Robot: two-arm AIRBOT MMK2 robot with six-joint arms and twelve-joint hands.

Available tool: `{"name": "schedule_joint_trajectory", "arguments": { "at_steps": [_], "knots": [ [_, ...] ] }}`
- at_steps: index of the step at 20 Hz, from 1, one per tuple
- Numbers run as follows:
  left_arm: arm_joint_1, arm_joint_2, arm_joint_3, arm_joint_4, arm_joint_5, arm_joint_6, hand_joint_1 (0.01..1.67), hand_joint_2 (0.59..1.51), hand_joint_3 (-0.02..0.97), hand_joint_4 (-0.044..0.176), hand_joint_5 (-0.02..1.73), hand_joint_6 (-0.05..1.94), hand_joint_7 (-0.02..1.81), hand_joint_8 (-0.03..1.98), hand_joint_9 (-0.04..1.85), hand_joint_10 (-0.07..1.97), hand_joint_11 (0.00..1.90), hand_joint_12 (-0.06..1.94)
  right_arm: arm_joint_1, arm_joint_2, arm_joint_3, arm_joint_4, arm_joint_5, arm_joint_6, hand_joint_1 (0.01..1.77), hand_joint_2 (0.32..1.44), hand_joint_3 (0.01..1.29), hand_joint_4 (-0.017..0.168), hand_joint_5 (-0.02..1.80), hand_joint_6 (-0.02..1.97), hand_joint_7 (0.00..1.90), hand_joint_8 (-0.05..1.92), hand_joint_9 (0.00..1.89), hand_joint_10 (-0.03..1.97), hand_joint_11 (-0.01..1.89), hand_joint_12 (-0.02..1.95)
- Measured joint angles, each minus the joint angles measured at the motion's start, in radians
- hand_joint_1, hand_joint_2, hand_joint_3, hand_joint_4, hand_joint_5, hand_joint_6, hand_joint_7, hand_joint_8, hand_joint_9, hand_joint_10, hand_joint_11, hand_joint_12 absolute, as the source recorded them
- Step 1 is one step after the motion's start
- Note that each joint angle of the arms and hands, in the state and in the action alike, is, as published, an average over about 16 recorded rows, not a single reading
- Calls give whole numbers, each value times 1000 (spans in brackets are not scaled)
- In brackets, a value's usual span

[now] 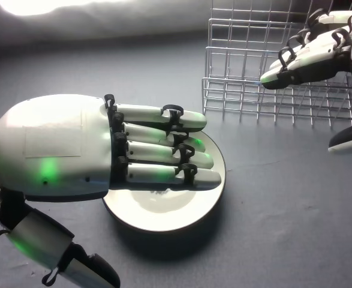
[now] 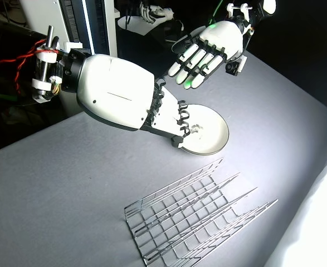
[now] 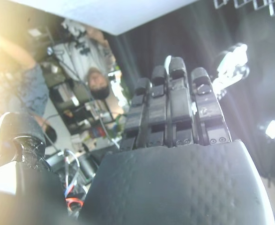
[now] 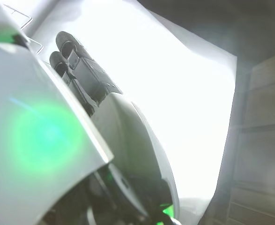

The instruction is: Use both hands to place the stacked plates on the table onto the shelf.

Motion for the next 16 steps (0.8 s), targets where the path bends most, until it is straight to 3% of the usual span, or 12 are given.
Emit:
{"name": "schedule_joint_trajectory", "arguments": {
  "at_steps": [8,12,16],
  "knots": [
    [-10,0,2,36,-4,-36,49,1130,49,0,29,19,43,-1,58,5,24,-2,0,0,0,-4,1,0,225,1254,24,-7,329,24,318,19,293,29,21,771],
    [-30,0,13,93,-11,-98,26,1159,38,0,17,19,16,-1,21,6,17,-3,0,0,0,-9,2,-1,47,1304,18,-7,321,22,317,16,288,23,20,745],
    [-52,-4,38,160,-17,-164,24,1163,36,0,20,19,19,-2,22,6,16,-2,-1,0,0,-17,6,-1,31,1308,15,-7,330,18,330,14,299,14,20,770]
  ]
}}
